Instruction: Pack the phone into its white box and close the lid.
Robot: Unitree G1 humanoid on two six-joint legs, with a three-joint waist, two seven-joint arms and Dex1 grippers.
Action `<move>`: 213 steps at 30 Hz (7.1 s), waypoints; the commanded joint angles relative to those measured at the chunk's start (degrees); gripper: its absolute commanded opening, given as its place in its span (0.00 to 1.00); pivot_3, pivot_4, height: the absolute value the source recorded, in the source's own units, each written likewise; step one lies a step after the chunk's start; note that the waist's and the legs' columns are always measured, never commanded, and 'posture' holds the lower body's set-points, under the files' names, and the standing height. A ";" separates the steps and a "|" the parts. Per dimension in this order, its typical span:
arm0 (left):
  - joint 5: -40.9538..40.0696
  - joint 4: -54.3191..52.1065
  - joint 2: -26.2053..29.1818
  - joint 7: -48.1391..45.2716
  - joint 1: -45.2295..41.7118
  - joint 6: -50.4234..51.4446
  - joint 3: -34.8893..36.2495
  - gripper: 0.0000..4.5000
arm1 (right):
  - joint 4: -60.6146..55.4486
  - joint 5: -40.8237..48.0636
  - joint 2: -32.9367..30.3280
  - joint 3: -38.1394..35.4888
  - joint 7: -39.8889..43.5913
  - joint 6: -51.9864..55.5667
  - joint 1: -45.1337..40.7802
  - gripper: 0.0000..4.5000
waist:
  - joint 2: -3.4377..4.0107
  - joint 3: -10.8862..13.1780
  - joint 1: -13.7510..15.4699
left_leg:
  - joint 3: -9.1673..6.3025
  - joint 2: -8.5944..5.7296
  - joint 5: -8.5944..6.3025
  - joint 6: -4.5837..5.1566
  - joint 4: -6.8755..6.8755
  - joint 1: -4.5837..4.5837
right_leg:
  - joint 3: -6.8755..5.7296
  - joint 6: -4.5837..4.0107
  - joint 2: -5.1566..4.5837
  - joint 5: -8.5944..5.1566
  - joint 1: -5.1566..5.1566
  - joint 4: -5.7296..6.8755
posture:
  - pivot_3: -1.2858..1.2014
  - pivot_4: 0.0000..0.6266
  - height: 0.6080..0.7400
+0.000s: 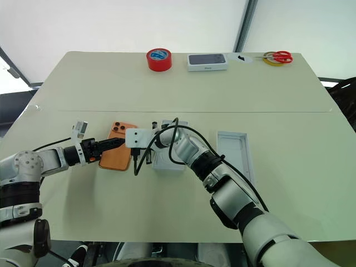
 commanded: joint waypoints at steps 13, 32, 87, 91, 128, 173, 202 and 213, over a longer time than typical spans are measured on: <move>-3.14 1.87 2.84 -2.50 2.37 4.43 1.45 0.20 | -1.50 -0.62 0.29 0.36 -0.16 -1.03 -0.40 0.00 | -0.12 0.07 -0.58 | 0.01 0.01 0.01 -0.01 -0.04 -0.12 | 0.01 0.00 0.01 0.00 -0.18 0.01 | 0.52 0.24 0.92; -6.43 1.91 0.19 0.65 3.26 4.11 5.56 0.01 | -11.85 13.51 0.08 -11.08 4.40 4.10 2.03 0.00 | -0.13 0.07 -0.55 | 0.01 0.03 0.02 -0.04 -0.10 -0.13 | 0.01 0.00 0.00 0.00 -0.22 0.00 | 0.52 0.24 0.92; -16.11 -6.45 -5.62 7.36 2.70 3.64 10.59 0.00 | -40.71 19.16 -26.42 -8.35 15.58 3.93 25.81 0.01 | -0.51 0.28 0.10 | 0.02 0.07 0.04 -0.06 -0.06 -0.16 | 0.01 0.00 -0.01 0.00 -0.14 -0.14 | 0.52 0.24 0.92; -17.43 -7.54 -6.70 9.19 0.18 4.09 10.47 0.00 | -42.19 20.24 -24.51 -8.95 13.48 9.13 25.23 0.01 | -0.53 0.28 0.20 | 0.01 0.07 0.04 -0.06 -0.02 -0.16 | 0.01 0.00 -0.01 0.00 -0.13 -0.13 | 0.52 0.24 0.92; -13.53 2.45 -15.56 10.59 -6.42 0.77 -0.74 0.30 | -30.24 18.22 -29.18 -14.74 9.50 5.16 17.43 0.78 | -0.65 0.37 1.09 | 0.02 0.19 0.02 0.00 0.34 -0.18 | -0.05 0.02 0.20 0.00 0.02 -0.09 | 0.52 0.24 0.92; 24.61 -11.05 -8.24 -5.85 -3.02 -38.35 -34.20 0.01 | -21.25 9.87 -25.20 -12.03 5.46 -3.10 14.48 0.00 | -0.56 0.41 1.51 | 0.02 0.16 -0.07 0.15 0.57 -0.20 | -0.07 0.02 0.14 0.00 0.14 -0.05 | 0.52 0.24 0.92; 23.74 -16.87 -13.42 -10.92 -2.22 -31.48 -37.13 0.01 | -46.94 15.43 -45.22 -21.11 15.45 9.56 34.41 0.00 | -0.52 0.46 2.53 | 0.00 0.18 -0.19 0.36 0.73 -0.23 | -0.06 0.01 0.08 -0.01 0.19 -0.13 | 0.52 0.24 0.92; 22.77 -15.79 -10.89 -8.41 -1.18 -35.81 -29.42 0.01 | -42.95 17.10 -52.14 -25.78 16.32 5.26 38.52 0.00 | -0.51 0.46 2.68 | 0.00 0.18 -0.21 0.39 0.75 -0.23 | -0.06 0.01 0.07 -0.01 0.22 -0.15 | 0.52 0.24 0.92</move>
